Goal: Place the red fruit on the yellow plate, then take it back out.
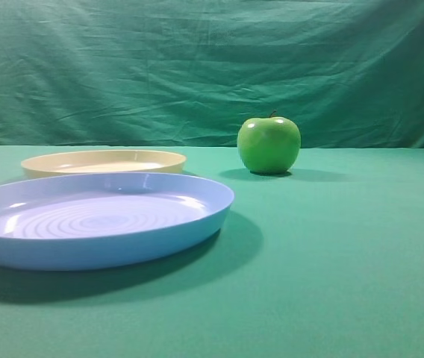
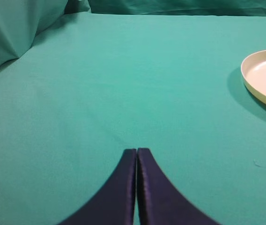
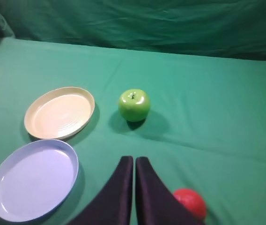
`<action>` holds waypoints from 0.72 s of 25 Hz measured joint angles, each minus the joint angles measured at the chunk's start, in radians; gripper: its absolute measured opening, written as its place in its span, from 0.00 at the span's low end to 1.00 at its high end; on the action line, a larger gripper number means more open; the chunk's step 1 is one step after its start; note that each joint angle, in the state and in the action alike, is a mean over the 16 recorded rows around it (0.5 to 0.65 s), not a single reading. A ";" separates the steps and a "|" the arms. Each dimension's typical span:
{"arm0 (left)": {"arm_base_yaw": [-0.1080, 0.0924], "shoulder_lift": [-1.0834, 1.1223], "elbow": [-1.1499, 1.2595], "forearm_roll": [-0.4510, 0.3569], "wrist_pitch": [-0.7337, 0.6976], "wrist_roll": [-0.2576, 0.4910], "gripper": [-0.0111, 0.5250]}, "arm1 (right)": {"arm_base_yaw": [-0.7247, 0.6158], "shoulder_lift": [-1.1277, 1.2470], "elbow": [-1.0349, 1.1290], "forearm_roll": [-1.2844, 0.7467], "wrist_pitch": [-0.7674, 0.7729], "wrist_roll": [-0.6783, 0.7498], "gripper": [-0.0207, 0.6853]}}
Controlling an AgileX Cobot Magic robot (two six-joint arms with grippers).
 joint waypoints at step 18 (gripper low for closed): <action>0.000 0.000 0.000 0.000 0.000 0.000 0.02 | -0.149 -0.412 0.483 -0.172 -0.387 0.132 0.03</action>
